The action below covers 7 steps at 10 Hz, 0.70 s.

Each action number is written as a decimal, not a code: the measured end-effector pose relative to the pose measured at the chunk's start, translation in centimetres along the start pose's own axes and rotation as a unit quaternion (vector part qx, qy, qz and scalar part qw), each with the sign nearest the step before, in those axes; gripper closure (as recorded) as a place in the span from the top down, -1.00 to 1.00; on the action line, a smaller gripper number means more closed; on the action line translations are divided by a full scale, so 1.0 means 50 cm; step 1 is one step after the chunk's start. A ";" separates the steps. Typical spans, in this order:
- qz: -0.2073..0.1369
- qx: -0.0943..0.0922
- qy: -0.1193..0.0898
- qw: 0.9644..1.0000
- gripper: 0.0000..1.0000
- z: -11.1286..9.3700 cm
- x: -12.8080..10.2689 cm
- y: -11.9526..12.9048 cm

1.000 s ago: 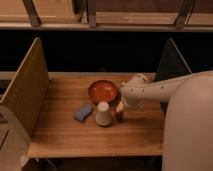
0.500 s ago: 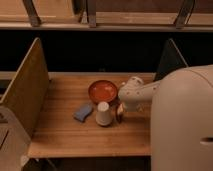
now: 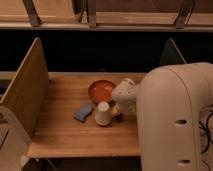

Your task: Place the pepper on the white sponge

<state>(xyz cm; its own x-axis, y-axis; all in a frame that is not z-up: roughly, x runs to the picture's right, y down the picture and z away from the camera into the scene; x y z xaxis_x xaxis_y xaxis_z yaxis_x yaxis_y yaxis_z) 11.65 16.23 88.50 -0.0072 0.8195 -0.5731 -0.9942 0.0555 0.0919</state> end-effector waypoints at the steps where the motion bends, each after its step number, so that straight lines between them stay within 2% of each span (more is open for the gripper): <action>1: 0.000 -0.002 0.004 1.000 0.38 0.008 0.000 0.004; 3: 0.000 -0.006 0.007 1.000 0.02 0.015 -0.002 0.006; 7: -0.005 -0.017 0.004 1.000 -0.82 0.015 -0.009 0.015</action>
<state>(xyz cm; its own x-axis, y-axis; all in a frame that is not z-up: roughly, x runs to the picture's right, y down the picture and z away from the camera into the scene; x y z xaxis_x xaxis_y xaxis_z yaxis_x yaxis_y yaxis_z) 11.00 16.36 89.44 0.0015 0.8143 -0.5804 -0.9973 0.0439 0.0590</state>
